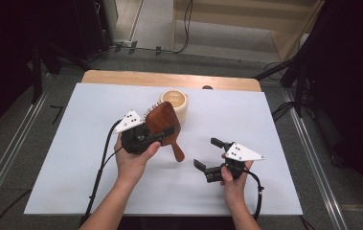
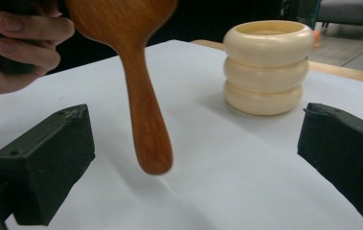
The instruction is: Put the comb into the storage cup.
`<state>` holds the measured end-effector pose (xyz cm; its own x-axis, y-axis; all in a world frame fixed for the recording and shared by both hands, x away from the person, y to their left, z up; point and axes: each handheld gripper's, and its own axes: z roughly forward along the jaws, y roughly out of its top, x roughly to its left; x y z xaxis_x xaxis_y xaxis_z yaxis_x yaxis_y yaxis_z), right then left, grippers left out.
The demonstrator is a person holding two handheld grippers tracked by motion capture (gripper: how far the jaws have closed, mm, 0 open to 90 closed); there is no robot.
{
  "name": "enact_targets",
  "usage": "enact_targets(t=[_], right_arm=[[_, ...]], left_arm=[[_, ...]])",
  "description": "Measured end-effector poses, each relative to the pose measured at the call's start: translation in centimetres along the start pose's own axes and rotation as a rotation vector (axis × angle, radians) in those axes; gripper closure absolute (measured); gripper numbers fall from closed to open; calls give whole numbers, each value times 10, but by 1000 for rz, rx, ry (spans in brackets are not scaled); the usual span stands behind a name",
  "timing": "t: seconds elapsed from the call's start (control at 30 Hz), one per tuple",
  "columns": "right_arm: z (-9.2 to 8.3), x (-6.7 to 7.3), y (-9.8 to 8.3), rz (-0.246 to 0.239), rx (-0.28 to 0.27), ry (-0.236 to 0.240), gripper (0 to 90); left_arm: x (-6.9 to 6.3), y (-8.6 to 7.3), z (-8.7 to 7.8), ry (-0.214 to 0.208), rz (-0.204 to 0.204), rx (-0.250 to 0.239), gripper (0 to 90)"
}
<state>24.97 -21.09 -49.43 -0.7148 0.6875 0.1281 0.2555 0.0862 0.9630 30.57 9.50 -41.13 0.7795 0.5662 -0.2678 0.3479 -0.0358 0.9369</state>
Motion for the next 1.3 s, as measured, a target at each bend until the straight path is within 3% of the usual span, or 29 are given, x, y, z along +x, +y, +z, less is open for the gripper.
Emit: enact_targets(t=[0.1,0.43,1.3], right_arm=[[-9,-7,-3,16,-9,-3,0],[-38,-25,-16,25,-1,-82,0],[-96,-41,-33,21,5,-183,0]], left_arm=[[2,3,-3,1,2,-5,570],[8,12,-7,20,2,-15,569],[25,37,-16,57,13,-40,569]])
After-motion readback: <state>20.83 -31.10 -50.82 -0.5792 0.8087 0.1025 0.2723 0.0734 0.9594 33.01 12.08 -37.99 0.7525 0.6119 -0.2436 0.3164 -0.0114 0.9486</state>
